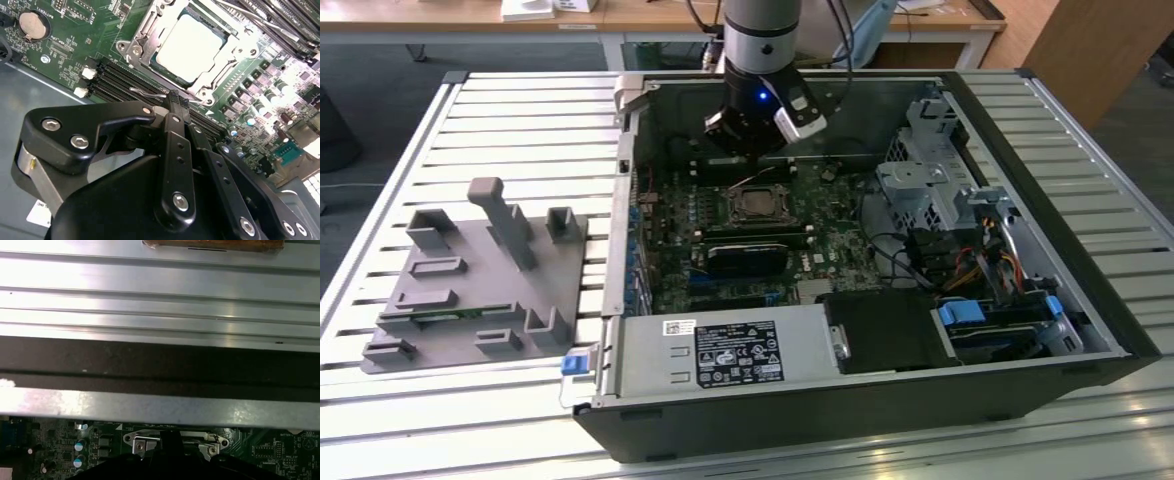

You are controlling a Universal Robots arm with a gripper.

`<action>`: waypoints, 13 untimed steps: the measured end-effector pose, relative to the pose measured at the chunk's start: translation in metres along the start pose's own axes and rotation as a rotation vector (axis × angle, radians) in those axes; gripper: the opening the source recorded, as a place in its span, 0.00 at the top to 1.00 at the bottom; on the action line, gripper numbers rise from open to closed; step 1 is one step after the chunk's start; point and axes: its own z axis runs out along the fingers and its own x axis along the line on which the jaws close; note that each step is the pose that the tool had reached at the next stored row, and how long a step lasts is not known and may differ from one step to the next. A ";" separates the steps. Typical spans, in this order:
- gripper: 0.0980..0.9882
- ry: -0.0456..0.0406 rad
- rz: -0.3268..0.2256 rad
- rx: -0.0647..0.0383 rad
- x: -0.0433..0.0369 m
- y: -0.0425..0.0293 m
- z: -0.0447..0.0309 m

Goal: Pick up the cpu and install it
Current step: 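Install the first cpu locking lever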

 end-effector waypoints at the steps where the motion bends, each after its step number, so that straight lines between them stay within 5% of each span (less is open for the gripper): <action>1: 0.99 0.0000 0.000 0.000 -0.0001 0.0002 0.0002; 13: 0.99 -0.0001 0.000 0.000 -0.0012 0.0012 0.0032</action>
